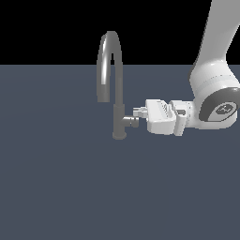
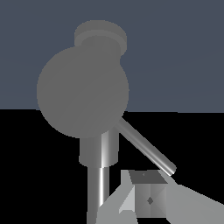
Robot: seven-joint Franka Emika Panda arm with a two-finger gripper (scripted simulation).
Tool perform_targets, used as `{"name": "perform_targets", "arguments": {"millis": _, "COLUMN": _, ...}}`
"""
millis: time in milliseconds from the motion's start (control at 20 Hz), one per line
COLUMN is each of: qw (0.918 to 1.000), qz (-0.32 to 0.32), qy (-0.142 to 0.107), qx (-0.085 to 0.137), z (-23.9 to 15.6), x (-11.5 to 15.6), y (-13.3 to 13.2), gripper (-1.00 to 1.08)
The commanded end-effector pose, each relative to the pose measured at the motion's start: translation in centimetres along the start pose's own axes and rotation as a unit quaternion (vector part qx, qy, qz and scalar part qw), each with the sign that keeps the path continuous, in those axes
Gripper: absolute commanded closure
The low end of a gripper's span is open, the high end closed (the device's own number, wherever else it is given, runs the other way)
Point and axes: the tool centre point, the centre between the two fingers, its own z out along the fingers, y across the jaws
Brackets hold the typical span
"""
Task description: Turn on the faucet by rotating a designated handle.
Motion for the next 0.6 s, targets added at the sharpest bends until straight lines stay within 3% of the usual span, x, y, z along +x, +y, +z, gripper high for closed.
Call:
{"name": "perform_targets", "arguments": {"millis": 0, "qw": 1.0, "qz": 0.0, "qy": 0.0, "qx": 0.0, "z": 0.0, "x": 0.0, "y": 0.0, "gripper": 1.08}}
{"name": "perform_targets", "arguments": {"millis": 350, "qw": 0.9999, "qz": 0.012, "qy": -0.001, "qx": -0.002, "z": 0.0, "x": 4.0, "y": 2.9, "gripper": 1.08}}
{"name": "perform_targets", "arguments": {"millis": 400, "qw": 0.9999, "qz": 0.012, "qy": -0.001, "qx": -0.002, "z": 0.0, "x": 4.0, "y": 2.9, "gripper": 1.08}}
{"name": "perform_targets", "arguments": {"millis": 450, "qw": 1.0, "qz": -0.006, "qy": -0.003, "qx": -0.002, "z": 0.0, "x": 2.0, "y": 1.6, "gripper": 1.08}}
{"name": "perform_targets", "arguments": {"millis": 550, "qw": 1.0, "qz": -0.001, "qy": -0.002, "qx": -0.002, "z": 0.0, "x": 3.3, "y": 1.9, "gripper": 1.08}}
